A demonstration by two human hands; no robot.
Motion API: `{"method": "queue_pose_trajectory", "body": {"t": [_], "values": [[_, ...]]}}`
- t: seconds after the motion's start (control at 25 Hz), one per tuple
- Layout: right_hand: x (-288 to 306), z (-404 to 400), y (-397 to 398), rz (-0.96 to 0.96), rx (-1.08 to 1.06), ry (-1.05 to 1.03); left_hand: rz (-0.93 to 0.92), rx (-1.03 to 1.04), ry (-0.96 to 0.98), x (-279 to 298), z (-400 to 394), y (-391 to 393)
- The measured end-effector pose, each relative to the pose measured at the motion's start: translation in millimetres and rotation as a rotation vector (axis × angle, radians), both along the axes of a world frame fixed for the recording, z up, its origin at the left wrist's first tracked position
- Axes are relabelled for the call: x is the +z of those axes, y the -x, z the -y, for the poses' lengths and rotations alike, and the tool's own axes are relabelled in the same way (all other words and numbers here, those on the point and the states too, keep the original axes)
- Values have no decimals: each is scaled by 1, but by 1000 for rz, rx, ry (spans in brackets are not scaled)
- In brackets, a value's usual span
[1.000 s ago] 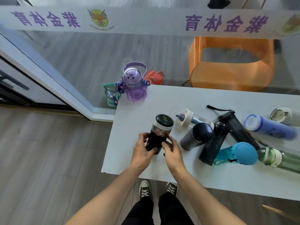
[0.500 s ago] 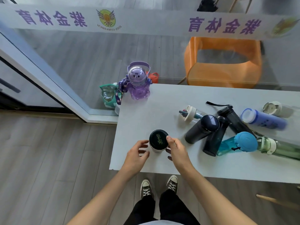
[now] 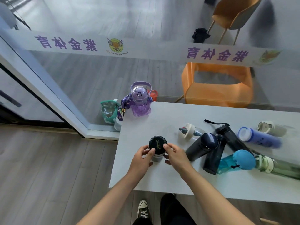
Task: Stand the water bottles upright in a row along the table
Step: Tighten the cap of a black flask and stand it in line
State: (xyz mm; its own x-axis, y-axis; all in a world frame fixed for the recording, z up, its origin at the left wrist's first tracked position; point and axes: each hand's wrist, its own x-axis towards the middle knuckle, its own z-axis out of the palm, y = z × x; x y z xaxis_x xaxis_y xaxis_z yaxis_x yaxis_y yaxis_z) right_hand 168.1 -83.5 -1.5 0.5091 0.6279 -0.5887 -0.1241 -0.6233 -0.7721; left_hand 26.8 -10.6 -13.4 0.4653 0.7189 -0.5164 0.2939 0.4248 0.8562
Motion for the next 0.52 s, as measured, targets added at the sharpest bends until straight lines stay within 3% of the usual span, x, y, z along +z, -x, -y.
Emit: {"method": "queue_pose_trajectory", "body": {"t": [0.2,0.52], "values": [[16,-71,-50,117,181,97,-35,46,-30,-1,-50,-44],[38,-160,-170,53,263,160,-78,31,-46,5,-124,-155]]}}
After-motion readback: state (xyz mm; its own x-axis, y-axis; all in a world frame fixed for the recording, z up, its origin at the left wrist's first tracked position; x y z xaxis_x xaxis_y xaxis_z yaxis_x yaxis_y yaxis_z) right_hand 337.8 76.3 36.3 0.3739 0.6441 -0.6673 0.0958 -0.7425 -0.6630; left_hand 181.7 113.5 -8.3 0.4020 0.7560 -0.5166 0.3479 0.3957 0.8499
